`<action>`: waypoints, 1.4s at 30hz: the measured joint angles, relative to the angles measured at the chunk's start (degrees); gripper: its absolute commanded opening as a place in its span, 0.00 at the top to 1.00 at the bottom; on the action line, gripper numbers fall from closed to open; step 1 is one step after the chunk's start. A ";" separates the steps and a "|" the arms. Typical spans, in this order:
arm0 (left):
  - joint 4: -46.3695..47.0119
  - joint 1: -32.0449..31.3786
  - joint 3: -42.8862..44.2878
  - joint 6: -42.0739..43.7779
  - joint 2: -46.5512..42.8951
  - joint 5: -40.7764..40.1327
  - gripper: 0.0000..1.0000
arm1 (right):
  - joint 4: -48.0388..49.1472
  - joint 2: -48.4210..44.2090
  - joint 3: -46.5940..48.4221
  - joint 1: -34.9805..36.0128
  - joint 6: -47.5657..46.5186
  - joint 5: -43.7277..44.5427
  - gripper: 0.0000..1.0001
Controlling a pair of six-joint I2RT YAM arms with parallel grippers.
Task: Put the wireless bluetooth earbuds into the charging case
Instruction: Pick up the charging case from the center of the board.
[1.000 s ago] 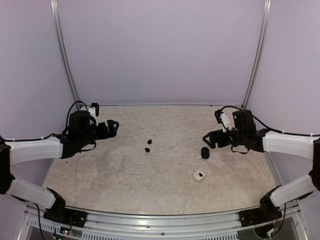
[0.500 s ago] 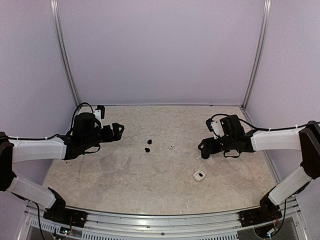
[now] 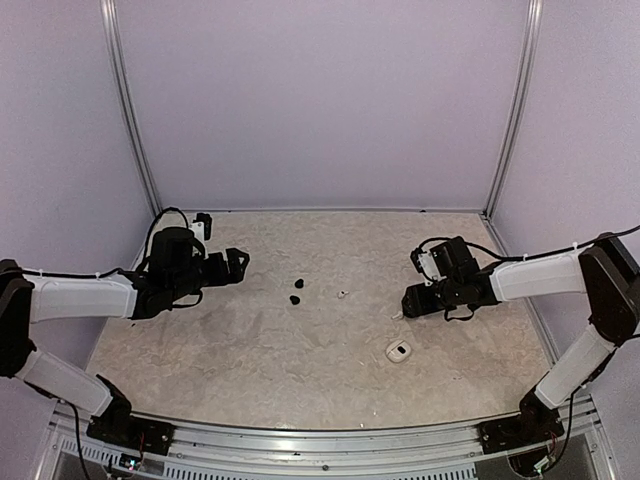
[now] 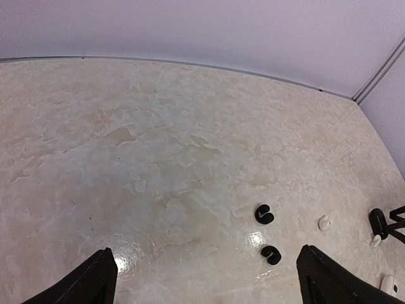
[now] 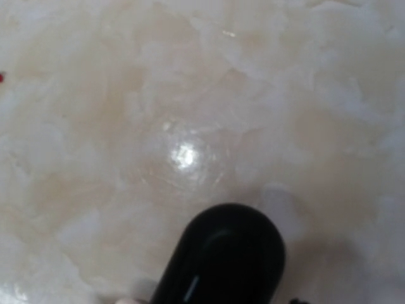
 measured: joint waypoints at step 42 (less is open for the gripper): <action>2.67 0.02 0.00 1.60 -0.79 10.54 0.01 | 1.14 5.11 1.33 0.13 -9.14 4.24 0.59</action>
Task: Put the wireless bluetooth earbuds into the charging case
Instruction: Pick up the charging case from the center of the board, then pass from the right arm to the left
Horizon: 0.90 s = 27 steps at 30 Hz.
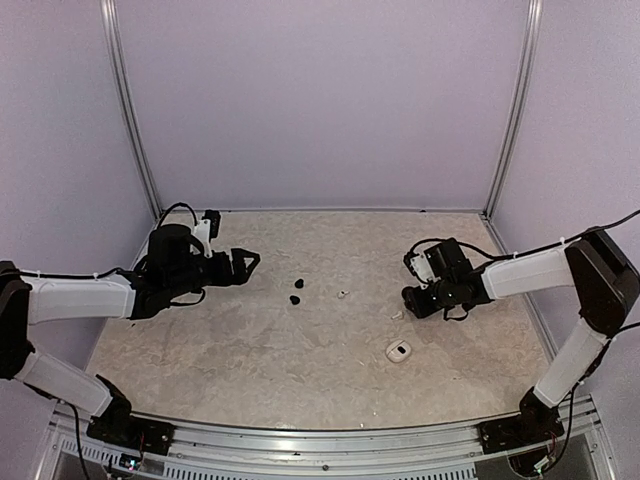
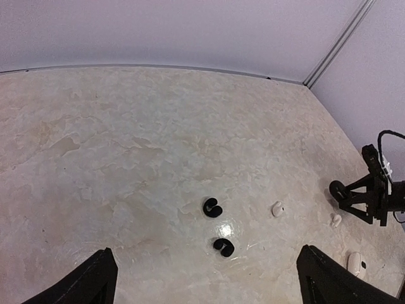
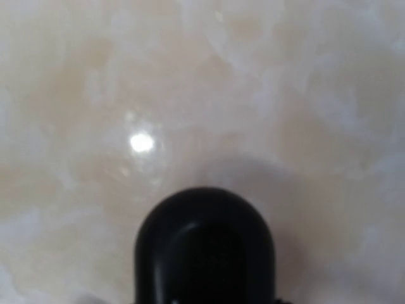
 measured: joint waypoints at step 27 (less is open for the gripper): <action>4.81 -13.33 2.08 -10.38 -0.15 22.69 0.22 | -7.80 -23.12 7.67 28.37 -19.43 5.27 0.65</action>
